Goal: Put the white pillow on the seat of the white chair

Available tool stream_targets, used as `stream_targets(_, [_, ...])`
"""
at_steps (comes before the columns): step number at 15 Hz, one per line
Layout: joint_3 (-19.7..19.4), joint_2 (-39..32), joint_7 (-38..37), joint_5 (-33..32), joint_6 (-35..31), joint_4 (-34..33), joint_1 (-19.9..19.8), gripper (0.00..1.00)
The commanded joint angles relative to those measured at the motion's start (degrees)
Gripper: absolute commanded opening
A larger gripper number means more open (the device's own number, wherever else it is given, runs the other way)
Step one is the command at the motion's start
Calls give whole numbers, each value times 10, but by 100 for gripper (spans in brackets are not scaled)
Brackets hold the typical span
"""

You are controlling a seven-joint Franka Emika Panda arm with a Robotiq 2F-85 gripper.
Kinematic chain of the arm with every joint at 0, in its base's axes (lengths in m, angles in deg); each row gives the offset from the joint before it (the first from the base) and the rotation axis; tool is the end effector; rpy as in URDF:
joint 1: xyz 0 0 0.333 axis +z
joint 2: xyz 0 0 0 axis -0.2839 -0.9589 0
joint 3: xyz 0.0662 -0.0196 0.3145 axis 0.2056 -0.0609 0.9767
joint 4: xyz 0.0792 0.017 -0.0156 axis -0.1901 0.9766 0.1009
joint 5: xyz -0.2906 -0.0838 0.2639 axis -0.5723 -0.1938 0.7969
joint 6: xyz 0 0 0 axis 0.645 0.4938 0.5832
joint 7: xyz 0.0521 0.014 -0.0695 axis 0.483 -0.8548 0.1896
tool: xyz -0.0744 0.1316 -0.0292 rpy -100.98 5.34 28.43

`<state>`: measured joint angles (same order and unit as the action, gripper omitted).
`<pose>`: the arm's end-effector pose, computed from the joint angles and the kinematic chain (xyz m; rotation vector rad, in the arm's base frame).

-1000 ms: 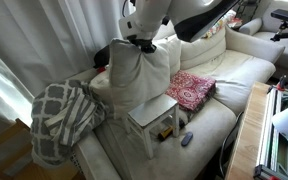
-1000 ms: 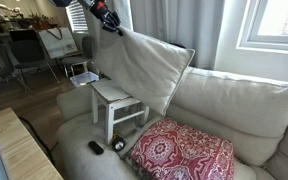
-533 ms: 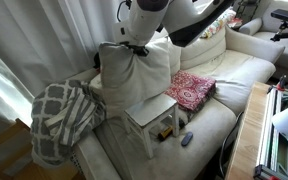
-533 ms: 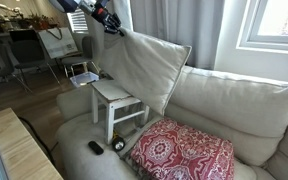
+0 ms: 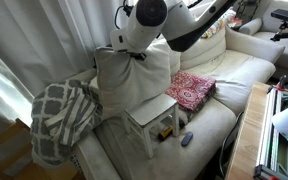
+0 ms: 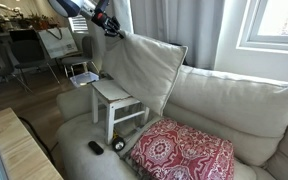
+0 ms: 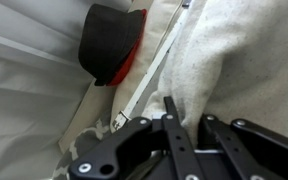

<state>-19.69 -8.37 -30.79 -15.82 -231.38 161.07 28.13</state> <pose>0.6235 0.2028 0.2675 1.4496 1.7768 0.2149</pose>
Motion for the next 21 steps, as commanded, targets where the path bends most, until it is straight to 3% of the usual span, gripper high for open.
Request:
stream_targets(1, [8,-6,22,-9,3,-7,0,4])
stream_targets(3, [11,-10,42,-6,2,-4,-1,8])
stream_targets(4, [12,-12,51,-3,0,-4,-2,18])
stream_targets(5, [14,-13,57,3,-1,-4,-4,41])
stream_targets(6, [16,-12,62,14,-4,-3,-6,42])
stream_targets(14, [18,-3,96,54,-32,-8,-17,99])
stream_targets(17, [20,7,116,90,-28,-6,-22,100])
stream_targets(21, [42,46,234,289,-42,12,-67,100])
